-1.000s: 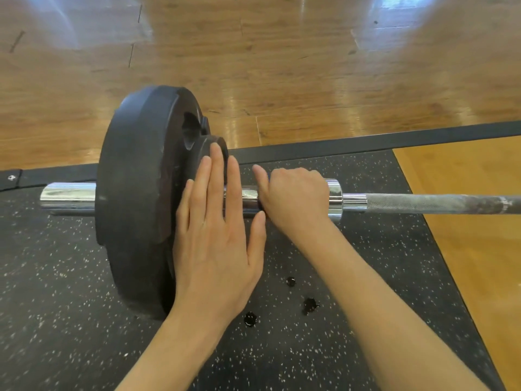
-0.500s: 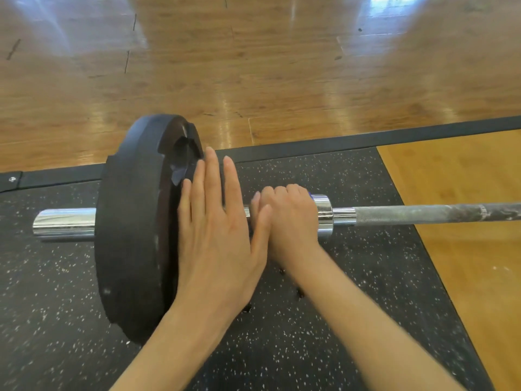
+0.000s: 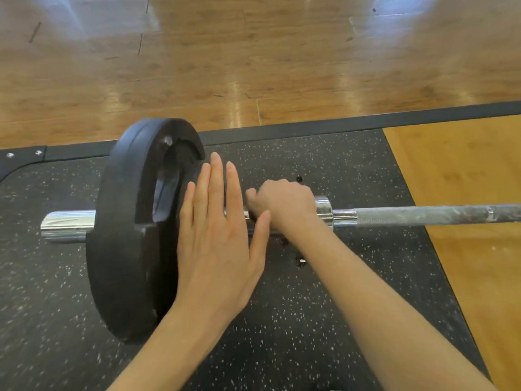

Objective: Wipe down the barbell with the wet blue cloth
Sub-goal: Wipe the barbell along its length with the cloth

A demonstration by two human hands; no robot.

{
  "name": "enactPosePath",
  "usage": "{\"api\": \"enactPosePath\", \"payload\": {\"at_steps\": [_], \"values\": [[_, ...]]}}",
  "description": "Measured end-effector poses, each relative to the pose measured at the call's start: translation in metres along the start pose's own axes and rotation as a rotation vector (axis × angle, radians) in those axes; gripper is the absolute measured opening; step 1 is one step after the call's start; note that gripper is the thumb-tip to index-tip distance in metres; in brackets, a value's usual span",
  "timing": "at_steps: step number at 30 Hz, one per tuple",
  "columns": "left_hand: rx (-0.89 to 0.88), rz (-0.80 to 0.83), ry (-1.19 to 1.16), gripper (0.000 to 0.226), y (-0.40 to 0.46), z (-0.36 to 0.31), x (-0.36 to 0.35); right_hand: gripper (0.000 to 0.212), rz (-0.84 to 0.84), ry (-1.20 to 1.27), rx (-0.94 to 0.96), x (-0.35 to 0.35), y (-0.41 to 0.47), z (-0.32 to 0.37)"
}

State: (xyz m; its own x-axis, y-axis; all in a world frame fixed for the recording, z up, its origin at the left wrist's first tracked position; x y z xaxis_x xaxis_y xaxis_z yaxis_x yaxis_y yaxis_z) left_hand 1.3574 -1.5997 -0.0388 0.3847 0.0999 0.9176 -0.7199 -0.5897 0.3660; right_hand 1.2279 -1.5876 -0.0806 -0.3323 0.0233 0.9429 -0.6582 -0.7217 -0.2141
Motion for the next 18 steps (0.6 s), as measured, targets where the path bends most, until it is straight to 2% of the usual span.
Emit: {"api": "enactPosePath", "payload": {"at_steps": [1, 3, 4, 6, 9, 12, 16, 18], "values": [[-0.005, 0.003, 0.007, 0.073, -0.003, 0.000, 0.001, 0.044, -0.064, -0.027, 0.040, -0.005, -0.010, -0.001], [-0.016, 0.006, 0.016, 0.072, -0.012, -0.001, 0.003, 0.028, -0.354, -0.142, 0.125, -0.021, -0.051, -0.006], [-0.026, 0.008, 0.022, 0.071, -0.017, -0.002, 0.004, 0.027, -0.497, -0.145, 0.187, -0.031, -0.072, -0.011], [-0.049, 0.017, 0.035, 0.071, -0.028, -0.004, 0.005, 0.039, -0.602, -0.077, 0.281, -0.049, -0.087, -0.022], [-0.071, 0.033, 0.005, 0.071, -0.040, -0.005, 0.009, 0.031, -0.780, 0.040, 0.290, -0.039, -0.081, -0.016], [-0.075, 0.056, -0.046, 0.069, -0.045, -0.004, 0.013, 0.032, -0.825, 0.209, 0.229, -0.029, -0.077, -0.009], [-0.085, 0.033, -0.169, 0.064, -0.044, -0.012, 0.014, 0.037, -0.746, 0.637, 0.213, -0.001, -0.088, -0.026], [-0.069, 0.068, -0.275, 0.063, -0.045, -0.023, 0.008, 0.037, -0.760, 0.739, 0.185, 0.016, -0.093, -0.046]]}}
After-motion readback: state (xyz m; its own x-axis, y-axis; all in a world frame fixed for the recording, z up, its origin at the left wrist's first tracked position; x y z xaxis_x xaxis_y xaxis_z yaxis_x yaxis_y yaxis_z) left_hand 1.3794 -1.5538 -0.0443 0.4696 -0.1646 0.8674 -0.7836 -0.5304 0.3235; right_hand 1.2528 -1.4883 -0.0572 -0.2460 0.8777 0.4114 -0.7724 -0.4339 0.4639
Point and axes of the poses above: each hand's wrist, its own y-axis towards the middle knuckle, its own x-axis out of the back of the hand, z = x × y, the point moved 4 cm from there along y, towards the middle knuckle, and after that the axes turned 9 degrees about -z, right-handed, at the moved point
